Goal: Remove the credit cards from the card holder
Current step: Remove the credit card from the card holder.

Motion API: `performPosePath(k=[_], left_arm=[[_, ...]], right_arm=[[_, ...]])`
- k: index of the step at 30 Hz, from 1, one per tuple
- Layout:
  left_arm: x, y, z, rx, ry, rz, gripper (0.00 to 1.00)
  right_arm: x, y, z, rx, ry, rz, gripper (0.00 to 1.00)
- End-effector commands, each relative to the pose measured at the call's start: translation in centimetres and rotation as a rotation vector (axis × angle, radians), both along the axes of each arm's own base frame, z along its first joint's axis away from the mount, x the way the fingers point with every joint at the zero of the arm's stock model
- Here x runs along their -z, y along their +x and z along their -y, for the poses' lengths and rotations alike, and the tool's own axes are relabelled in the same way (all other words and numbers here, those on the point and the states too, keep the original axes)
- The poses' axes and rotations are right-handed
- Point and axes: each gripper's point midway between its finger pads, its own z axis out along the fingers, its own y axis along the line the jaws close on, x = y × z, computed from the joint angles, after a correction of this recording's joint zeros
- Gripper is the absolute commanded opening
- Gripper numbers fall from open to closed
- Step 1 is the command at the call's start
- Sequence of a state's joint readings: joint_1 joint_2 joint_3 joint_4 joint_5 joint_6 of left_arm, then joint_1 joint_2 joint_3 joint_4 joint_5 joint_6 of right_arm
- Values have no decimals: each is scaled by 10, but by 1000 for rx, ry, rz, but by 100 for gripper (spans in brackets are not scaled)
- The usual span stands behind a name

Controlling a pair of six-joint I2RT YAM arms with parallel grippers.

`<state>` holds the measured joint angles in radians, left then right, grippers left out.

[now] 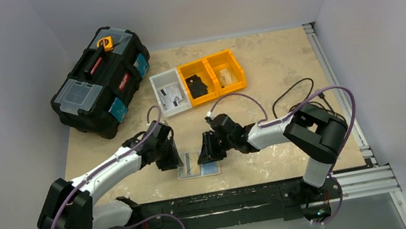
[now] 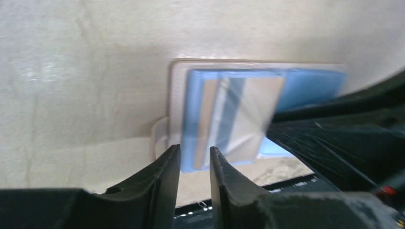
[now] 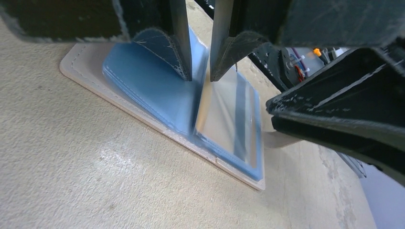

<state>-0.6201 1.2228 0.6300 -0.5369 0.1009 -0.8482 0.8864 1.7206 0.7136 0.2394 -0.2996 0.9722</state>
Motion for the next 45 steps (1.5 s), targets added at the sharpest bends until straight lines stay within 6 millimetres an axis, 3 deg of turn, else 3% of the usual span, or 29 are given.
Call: performPosePath(k=[1,16,19,24,27,31,35,40,45], left_arm=[[9,10,-27,-17,176,24,33],[-2,7,-71,-86,357,80,48],[-2,10,-67,-78,337,95,52],[-1,18,-41,-34,218,114,52],[1,20,-34,-23,196,106,40],[-3,21,-30,-11,177,111,2],[-27,20,-30,-16,142,153,0],[-64,12,-33,-2,105,197,0],[-86,7,-20,29,21,207,0]], right_arm=[[35,-1,34,32,-192,10,22],[40,-4,40,34,-207,5,19],[41,-5,41,30,-210,4,19],[42,-7,42,28,-213,5,18],[41,-6,42,28,-211,7,18],[37,-5,41,31,-205,13,19],[23,-1,38,30,-190,39,29],[-11,10,31,36,-153,105,46],[-32,16,26,39,-131,139,50]])
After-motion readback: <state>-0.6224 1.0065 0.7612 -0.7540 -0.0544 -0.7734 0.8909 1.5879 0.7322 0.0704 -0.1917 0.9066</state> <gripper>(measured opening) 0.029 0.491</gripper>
